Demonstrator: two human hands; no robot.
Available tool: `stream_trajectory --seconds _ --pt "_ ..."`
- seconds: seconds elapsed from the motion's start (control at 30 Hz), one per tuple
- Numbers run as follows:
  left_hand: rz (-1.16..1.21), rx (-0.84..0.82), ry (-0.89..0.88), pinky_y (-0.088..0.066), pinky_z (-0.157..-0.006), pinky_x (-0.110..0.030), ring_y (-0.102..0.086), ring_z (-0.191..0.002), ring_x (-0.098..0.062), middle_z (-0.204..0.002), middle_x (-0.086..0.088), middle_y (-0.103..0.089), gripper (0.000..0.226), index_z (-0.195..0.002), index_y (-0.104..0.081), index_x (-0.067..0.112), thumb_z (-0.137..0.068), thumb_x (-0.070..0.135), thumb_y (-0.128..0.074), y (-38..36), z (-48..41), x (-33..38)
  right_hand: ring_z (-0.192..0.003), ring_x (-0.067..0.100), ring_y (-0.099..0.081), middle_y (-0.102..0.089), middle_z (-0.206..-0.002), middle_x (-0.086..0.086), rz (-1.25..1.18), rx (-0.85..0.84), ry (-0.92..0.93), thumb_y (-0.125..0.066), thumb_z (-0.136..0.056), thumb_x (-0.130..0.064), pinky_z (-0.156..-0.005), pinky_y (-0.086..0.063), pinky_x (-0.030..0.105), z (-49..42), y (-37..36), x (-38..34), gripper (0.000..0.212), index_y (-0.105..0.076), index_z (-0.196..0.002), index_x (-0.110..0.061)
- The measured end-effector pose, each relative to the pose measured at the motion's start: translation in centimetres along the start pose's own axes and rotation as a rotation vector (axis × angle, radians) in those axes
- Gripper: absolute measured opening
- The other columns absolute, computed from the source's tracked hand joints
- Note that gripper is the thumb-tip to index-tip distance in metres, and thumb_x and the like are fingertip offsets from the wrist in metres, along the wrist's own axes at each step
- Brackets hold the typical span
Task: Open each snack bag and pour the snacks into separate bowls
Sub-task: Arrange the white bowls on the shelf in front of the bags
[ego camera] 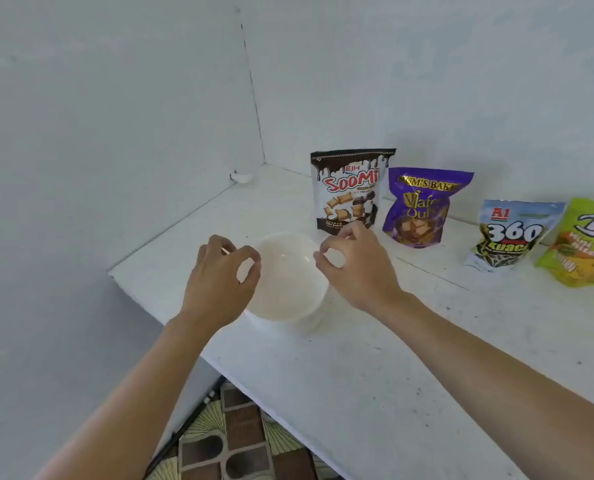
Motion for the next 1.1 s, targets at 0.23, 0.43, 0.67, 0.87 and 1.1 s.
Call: stream_trajectory --seconds 0.23,0.43,0.67,0.87,1.1 --pt "0.265 -0.21 0.231 -0.046 -0.085 -0.029 -0.058 -0.107 -0.019 -0.123 0.002 -0.044 0.016 -0.114 -0.063 0.037 -0.098 0.039 -0.059 -4.0 0.9 -3.9 -0.103 0.016 -0.055 -0.053 -0.118 0.001 -0.238 -0.194 -0.297 -0.066 -0.089 -0.034 -0.078 -0.039 0.024 0.3 -5.5 1.0 0.015 -0.069 -0.103 -0.027" --pt "0.38 -0.244 0.216 -0.045 -0.083 -0.023 -0.059 -0.1 -0.011 -0.119 0.001 -0.049 0.032 -0.111 -0.061 0.042 -0.091 0.018 -0.066 -4.3 0.4 -4.4 -0.103 0.016 -0.051 -0.053 -0.114 -0.001 -0.222 -0.184 -0.314 -0.068 -0.083 -0.006 -0.073 -0.039 0.017 0.3 -6.2 1.8 0.029 -0.067 -0.1 -0.029" --pt "0.492 -0.318 0.261 -0.039 -0.094 -0.028 -0.051 -0.119 -0.019 -0.122 0.006 -0.046 0.039 -0.109 -0.064 0.051 -0.09 0.017 -0.066 -3.4 -0.7 -5.1 -0.103 0.016 -0.053 -0.053 -0.116 -0.002 -0.218 -0.176 -0.255 -0.068 -0.081 -0.006 -0.076 -0.047 0.025 -0.4 -4.8 1.6 0.039 -0.062 -0.112 -0.029" --pt "0.524 -0.232 0.152 -0.041 -0.089 -0.024 -0.054 -0.115 -0.013 -0.124 0.008 -0.057 0.04 -0.112 -0.068 0.043 -0.087 0.011 -0.067 1.0 -3.5 -1.9 -0.091 0.005 -0.061 -0.065 -0.107 -0.004 -0.393 -0.011 -0.211 -0.062 -0.079 0.003 -0.064 -0.048 0.01 -2.2 -0.6 0.1 0.042 -0.066 -0.112 -0.022" --pt "0.736 -0.194 0.026 -0.049 -0.086 -0.024 -0.061 -0.109 -0.011 -0.119 0.009 -0.067 0.052 -0.123 -0.068 0.035 -0.086 -0.001 -0.059 1.5 -6.6 6.9 -0.096 0.012 -0.06 -0.062 -0.113 -0.006 -0.358 0.197 -0.224 -0.061 -0.083 0.004 -0.069 -0.048 0.013 -1.8 7.4 2.8 0.045 -0.066 -0.12 -0.021"
Point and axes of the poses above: each hand's wrist, its own z-axis away from the middle knuckle, its own y-axis out of the back of the hand, x = y × z, the point moved 5 cm from there along -z, towards the middle knuckle
